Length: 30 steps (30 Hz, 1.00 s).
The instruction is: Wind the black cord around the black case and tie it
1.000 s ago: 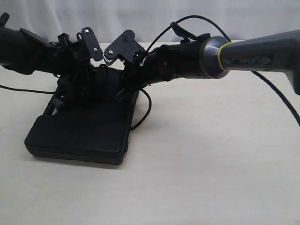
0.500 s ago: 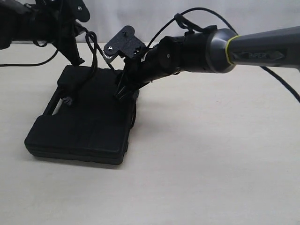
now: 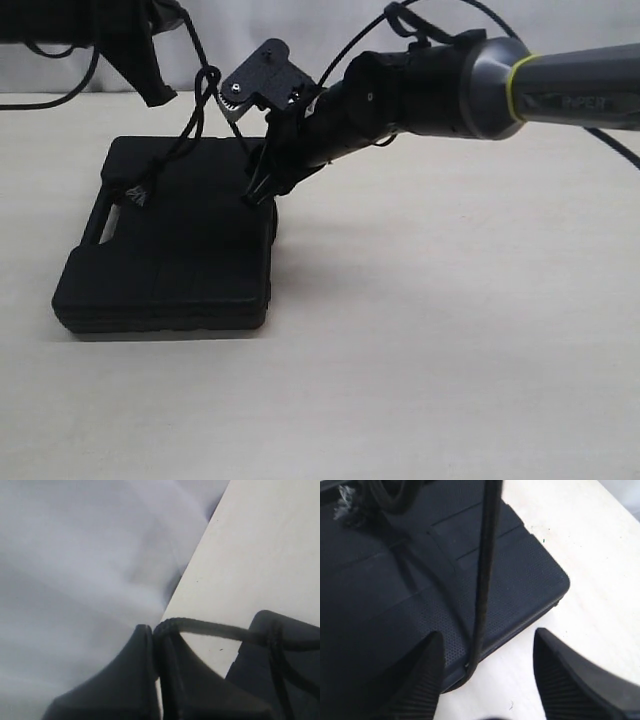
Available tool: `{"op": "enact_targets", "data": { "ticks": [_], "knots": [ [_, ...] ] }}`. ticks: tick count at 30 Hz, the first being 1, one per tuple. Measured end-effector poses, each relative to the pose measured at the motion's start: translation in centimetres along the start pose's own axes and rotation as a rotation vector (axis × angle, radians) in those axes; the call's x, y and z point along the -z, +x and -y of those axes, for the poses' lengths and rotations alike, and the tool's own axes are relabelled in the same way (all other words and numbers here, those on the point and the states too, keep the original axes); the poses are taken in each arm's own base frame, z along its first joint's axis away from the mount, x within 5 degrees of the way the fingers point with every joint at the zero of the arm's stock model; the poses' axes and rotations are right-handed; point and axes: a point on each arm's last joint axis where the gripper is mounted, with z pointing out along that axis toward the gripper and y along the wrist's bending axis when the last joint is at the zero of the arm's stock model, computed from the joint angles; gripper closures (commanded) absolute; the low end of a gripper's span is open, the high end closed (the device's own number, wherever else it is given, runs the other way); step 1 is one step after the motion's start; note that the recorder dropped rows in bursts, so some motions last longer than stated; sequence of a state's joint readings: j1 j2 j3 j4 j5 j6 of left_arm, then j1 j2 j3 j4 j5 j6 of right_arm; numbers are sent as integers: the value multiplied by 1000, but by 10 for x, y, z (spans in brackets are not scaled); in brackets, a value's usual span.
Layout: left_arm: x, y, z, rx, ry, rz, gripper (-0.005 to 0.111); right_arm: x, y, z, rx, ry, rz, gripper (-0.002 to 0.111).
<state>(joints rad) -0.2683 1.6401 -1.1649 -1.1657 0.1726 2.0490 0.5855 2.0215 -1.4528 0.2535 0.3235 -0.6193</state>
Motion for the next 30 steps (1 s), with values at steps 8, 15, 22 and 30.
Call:
{"op": "enact_targets", "data": {
  "ticks": [8, 15, 22, 30],
  "knots": [
    [8, -8, 2, -10, 48, 47, 107, 30, -16, 3, -48, 1, 42, 57],
    [11, -12, 12, -9, 150, 100, 107, 48, -28, 2, -151, -20, 104, 57],
    [12, -12, 19, 10, 209, 116, 107, 52, -29, 1, -170, -35, 104, 57],
    [13, -13, 21, 19, 230, 124, 107, 82, -34, -3, -271, -51, 191, 57]
  ]
}}
